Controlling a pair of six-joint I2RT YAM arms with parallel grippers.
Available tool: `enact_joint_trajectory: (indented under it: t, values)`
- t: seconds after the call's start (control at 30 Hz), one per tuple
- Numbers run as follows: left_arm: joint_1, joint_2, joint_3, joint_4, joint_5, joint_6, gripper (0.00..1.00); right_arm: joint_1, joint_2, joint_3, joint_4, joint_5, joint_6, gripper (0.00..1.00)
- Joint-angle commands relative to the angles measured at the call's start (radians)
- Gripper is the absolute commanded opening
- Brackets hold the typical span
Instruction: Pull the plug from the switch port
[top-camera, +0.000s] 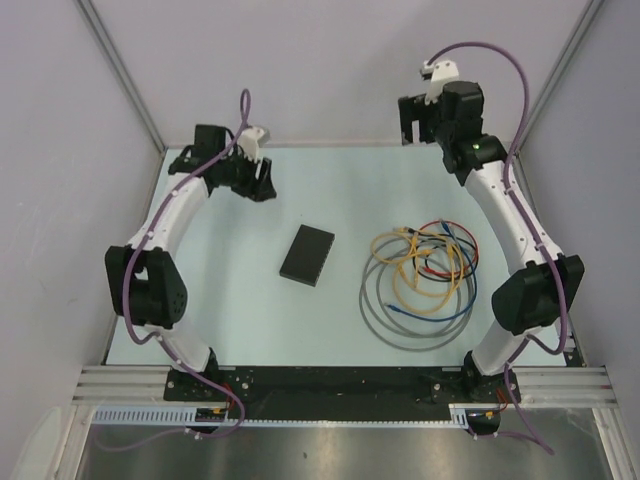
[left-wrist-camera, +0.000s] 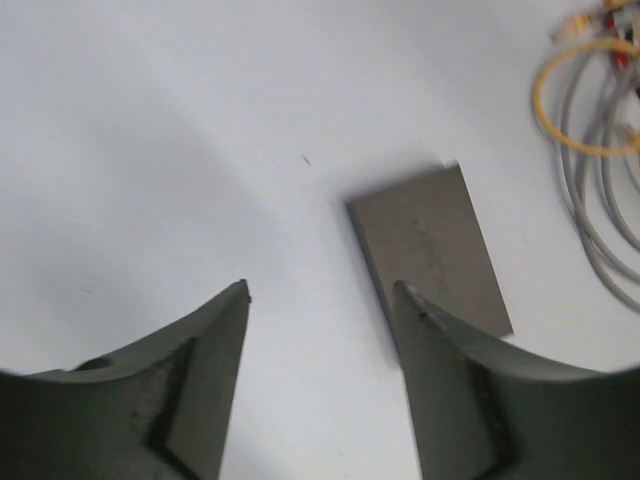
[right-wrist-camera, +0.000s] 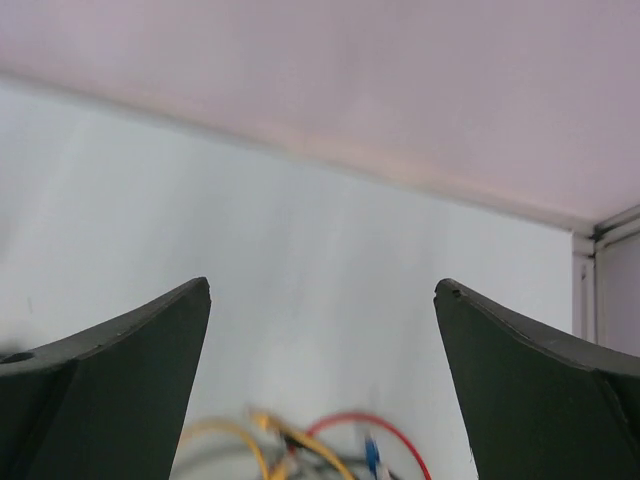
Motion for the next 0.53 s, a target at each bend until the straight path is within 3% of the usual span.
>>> enact_joint_trajectory:
  t: [0.0, 0.03, 0.1, 0.2, 0.33, 0.5]
  values:
    - [0.026, 0.007, 0.244, -0.05, -0.163, 0.004, 0.84, 0.019, 0.031, -0.004, 0.101, 0.198, 0.176, 1.0]
    - [0.034, 0.006, 0.282, -0.03, -0.199, -0.009, 0.99, 0.021, 0.02, -0.015, 0.112, 0.187, 0.176, 1.0]
    - [0.048, -0.014, 0.284, -0.007, -0.3, -0.021, 0.99, 0.042, 0.009, -0.024, 0.115, 0.195, 0.17, 1.0]
    - [0.049, -0.045, 0.168, 0.028, -0.394, -0.027, 1.0, 0.076, -0.034, -0.118, 0.14, 0.236, 0.159, 1.0]
    - [0.049, -0.097, -0.059, 0.096, -0.358, -0.121, 1.0, 0.104, -0.124, -0.317, 0.196, 0.227, 0.2, 1.0]
    - [0.049, -0.17, -0.254, 0.162, -0.326, -0.199, 1.0, 0.113, -0.121, -0.399, 0.181, 0.17, 0.262, 1.0]
